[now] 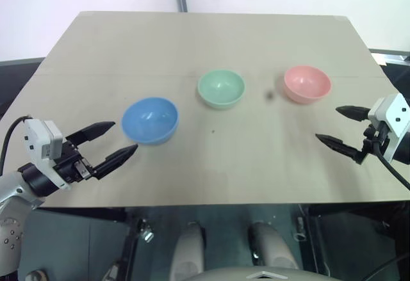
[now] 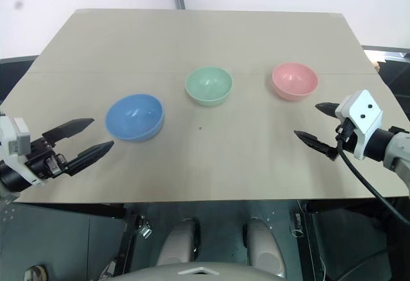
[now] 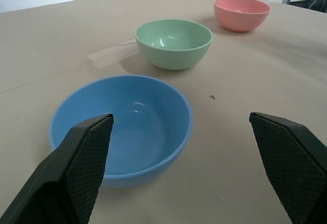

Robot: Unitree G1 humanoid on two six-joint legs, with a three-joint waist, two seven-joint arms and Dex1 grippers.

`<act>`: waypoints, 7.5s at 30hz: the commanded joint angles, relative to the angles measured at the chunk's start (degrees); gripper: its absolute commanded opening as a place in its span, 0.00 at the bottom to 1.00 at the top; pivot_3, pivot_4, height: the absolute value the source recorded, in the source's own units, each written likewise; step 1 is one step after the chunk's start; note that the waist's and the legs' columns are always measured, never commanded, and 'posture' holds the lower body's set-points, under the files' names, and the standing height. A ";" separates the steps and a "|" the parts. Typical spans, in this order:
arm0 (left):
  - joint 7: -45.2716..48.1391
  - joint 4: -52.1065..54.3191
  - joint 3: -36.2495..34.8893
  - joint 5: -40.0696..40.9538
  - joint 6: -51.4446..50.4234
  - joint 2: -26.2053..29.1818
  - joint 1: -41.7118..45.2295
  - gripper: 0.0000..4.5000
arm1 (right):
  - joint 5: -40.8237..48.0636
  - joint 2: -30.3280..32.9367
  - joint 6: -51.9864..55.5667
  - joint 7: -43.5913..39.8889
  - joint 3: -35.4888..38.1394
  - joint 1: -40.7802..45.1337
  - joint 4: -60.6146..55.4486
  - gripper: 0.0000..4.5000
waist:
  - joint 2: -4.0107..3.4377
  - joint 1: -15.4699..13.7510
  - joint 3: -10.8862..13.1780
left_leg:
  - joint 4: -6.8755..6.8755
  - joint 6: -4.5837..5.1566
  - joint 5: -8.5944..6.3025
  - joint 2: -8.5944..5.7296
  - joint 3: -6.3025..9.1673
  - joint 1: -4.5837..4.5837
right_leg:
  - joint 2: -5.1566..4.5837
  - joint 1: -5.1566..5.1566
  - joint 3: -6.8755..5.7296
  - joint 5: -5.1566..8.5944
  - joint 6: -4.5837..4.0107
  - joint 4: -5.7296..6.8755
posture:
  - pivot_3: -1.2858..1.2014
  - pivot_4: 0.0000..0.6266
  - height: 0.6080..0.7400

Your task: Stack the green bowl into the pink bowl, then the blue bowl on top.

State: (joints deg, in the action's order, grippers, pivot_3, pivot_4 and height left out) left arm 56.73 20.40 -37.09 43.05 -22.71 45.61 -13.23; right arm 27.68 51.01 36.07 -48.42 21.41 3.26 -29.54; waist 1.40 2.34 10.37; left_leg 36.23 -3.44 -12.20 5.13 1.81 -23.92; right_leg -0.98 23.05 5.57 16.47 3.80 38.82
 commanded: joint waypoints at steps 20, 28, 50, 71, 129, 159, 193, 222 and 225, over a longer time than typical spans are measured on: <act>-5.11 12.03 13.05 7.47 -8.55 1.70 14.92 1.00 | -22.68 -8.14 -16.45 2.44 -31.44 37.83 41.62 1.00 | -0.05 0.18 0.07 | 0.03 0.00 0.01 0.00 -0.03 0.01 | 0.03 0.01 0.05 -0.17 0.15 0.04 | 0.52 0.24 1.00; -4.57 15.07 12.66 6.87 -8.03 2.78 12.80 1.00 | -31.01 -12.34 -24.45 -2.34 -37.03 50.32 67.26 0.71 | -0.16 0.10 0.14 | -0.17 -0.01 0.01 0.00 -0.04 -0.06 | 0.02 0.10 0.03 -0.17 0.13 -0.03 | 0.52 0.24 1.00; -2.31 11.69 10.82 1.65 -2.54 0.30 3.33 1.00 | -27.84 -18.25 -7.13 -9.82 -43.74 30.63 10.68 0.02 | -0.32 0.04 0.22 | -0.15 -0.01 0.01 0.01 0.05 -0.02 | 0.04 0.10 -0.05 -0.17 0.14 0.13 | 0.52 0.24 1.00; -4.58 12.99 10.34 0.53 -1.46 -1.33 1.26 1.00 | -21.65 -24.28 6.26 -8.69 -41.55 40.54 7.33 0.67 | -0.23 0.16 0.17 | 0.04 -0.01 0.01 0.03 0.05 0.01 | 0.06 0.02 -0.04 -0.18 0.16 0.15 | 0.52 0.24 1.00; -8.15 12.79 7.87 1.06 -3.45 -0.64 3.34 1.00 | -18.18 -18.39 16.05 -12.02 -40.61 42.29 5.14 0.37 | -0.28 0.59 0.20 | 0.12 -0.01 0.02 0.05 0.17 -0.49 | 0.13 0.59 -0.11 -0.20 0.13 0.46 | 0.52 0.24 1.00; -1.39 0.34 35.52 -36.50 0.28 29.66 18.79 0.40 | 4.46 -5.87 9.86 -7.49 -18.36 24.21 -13.41 0.69 | -0.38 -0.01 0.21 | 0.09 -0.01 0.01 0.03 0.12 -0.74 | 0.09 0.67 -0.12 -0.19 0.14 0.19 | 0.52 0.24 1.00; 23.62 -24.83 54.35 -36.13 23.31 -4.32 67.70 0.70 | 9.06 0.01 12.80 6.04 -8.74 13.27 -20.38 0.69 | -0.30 -1.53 0.18 | 0.99 0.01 0.02 -0.02 0.29 -0.78 | 0.11 0.49 -0.18 -0.19 0.18 0.92 | 0.52 0.24 1.00; 6.94 7.64 1.77 -4.31 -9.79 2.50 5.87 1.00 | 17.68 3.78 13.24 4.54 -0.18 2.06 -13.46 1.00 | -0.14 -0.74 0.10 | 0.99 0.01 0.01 0.01 0.28 -0.51 | 0.08 0.36 -0.17 -0.11 0.25 0.98 | 0.52 0.24 1.00; 8.02 7.46 2.75 -3.32 -9.52 3.12 5.57 1.00 | 18.58 4.32 13.72 4.14 0.34 1.56 -13.43 1.00 | -0.13 -0.52 0.09 | 0.99 0.01 0.01 0.01 0.24 -0.52 | 0.08 0.36 -0.13 -0.13 0.23 0.98 | 0.52 0.24 1.00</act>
State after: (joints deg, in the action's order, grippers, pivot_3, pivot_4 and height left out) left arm 64.56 26.48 -33.89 38.55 -33.13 47.87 -7.34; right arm 45.59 54.60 50.58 -44.37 19.16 4.84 -41.80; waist 1.27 1.81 10.46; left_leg 37.22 -3.43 -12.19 5.13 2.05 -24.44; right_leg -0.90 23.42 5.44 16.32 3.99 39.80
